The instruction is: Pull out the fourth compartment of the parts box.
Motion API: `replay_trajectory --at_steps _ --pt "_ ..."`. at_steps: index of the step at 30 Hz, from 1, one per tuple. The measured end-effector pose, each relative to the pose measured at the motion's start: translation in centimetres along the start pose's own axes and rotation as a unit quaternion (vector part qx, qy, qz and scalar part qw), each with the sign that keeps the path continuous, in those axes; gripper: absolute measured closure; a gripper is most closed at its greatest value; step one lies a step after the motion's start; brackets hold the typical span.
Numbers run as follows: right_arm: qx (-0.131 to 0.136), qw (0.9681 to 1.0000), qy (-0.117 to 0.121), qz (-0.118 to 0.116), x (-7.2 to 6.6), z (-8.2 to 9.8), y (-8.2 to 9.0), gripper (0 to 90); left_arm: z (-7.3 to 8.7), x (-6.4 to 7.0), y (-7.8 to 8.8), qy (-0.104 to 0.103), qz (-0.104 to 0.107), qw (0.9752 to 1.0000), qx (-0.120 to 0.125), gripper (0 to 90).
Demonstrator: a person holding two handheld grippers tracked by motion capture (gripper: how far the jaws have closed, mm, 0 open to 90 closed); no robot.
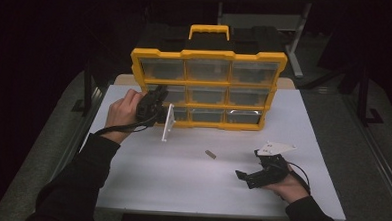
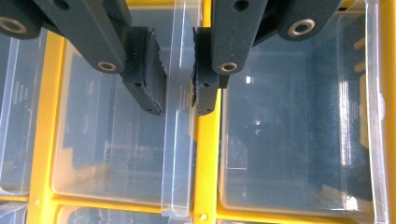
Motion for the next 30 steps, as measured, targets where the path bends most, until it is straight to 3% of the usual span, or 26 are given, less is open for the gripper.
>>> replay_trajectory --at_steps 30 --pt "0.000 1.0000 0.001 0.000 0.01 0.01 -0.03 0.0 -0.08 -0.08 0.62 -0.005 -0.003 1.0000 -0.003 78.1"
Point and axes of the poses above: each handheld gripper's, and its own axes: y roughly backward along the jaws, z roughly out of its underside, x roughly to its right, the point moved 10 cm from there along -y, roughly forward along the jaws
